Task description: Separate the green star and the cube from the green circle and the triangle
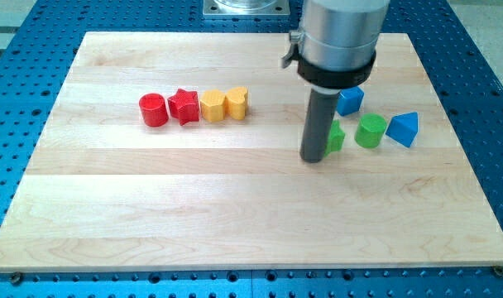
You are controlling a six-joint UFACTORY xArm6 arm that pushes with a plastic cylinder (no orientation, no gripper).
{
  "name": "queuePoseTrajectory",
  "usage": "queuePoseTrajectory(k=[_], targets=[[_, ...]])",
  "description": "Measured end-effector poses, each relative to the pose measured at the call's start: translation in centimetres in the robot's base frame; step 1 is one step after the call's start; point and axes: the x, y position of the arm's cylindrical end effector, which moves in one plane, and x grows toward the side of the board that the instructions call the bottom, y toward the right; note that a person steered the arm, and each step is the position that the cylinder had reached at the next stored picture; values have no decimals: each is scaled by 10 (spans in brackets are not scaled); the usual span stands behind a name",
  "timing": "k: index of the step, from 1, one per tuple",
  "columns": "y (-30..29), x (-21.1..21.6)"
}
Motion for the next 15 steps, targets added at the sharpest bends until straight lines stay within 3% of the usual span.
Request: queuePoseTrajectory(k=[1, 2, 3, 4, 6, 7, 11, 13, 14, 15], targets=[[21, -5], [-28, -13], [-46, -87], [15, -133], [100, -90], [178, -75], [85, -80], [-40, -80], [-34, -73], [13, -59]])
